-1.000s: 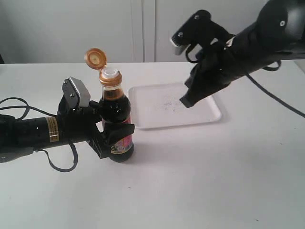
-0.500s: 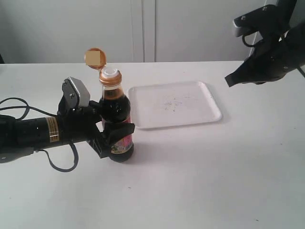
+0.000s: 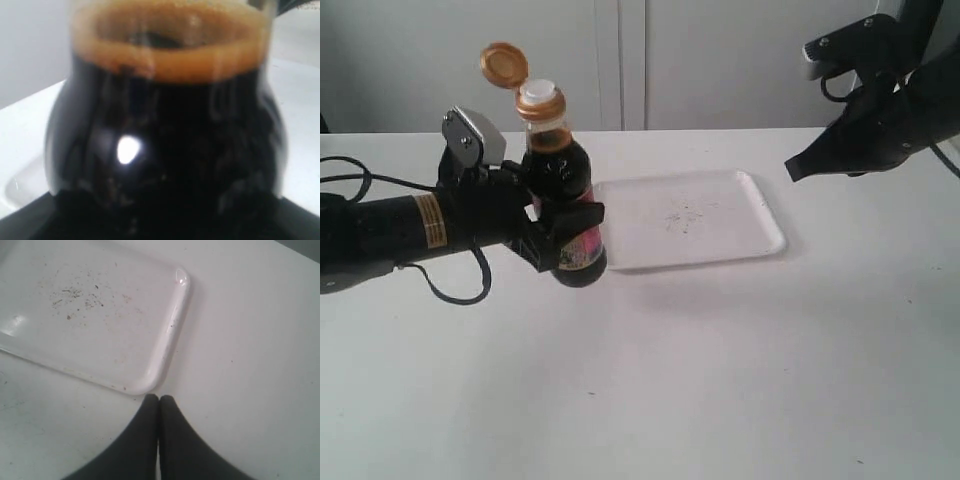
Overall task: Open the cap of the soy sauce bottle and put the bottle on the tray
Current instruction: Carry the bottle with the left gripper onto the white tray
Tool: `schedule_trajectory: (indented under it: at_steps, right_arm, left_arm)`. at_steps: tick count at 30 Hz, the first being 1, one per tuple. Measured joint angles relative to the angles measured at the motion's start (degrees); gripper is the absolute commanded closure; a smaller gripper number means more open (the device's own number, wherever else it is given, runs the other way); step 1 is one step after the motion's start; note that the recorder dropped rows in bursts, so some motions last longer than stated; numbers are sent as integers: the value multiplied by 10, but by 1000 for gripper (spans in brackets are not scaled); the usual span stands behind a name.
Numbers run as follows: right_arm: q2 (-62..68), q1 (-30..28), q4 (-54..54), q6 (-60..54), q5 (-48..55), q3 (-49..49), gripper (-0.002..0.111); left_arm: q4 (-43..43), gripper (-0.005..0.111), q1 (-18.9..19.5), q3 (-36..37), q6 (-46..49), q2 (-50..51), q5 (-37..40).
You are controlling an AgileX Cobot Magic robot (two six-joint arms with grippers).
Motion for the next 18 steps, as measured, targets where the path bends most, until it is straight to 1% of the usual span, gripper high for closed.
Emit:
schedule_trajectory:
  at_steps: [3,5,10,14,18]
  right_arm:
    - [9,0,-1,0,-6,0,108]
    - [16,0,-2,0,-11,0,108]
    - [28,-3,-5,0,-24,0,108]
    - [30,-23,-5,0,-24,0,108]
    - [32,-53,-7,1,-20,0,108]
  left_arm:
    - [-2,106,-3,-23,-14,0,2]
    - [-6,106,-8,-39,-16,0,16]
    - [-15,106,-33,-81,-17,7,49]
    - [-22,106,-61,-116,-17,23,86]
    - [-33,106,-79,-149,-17,49,94]
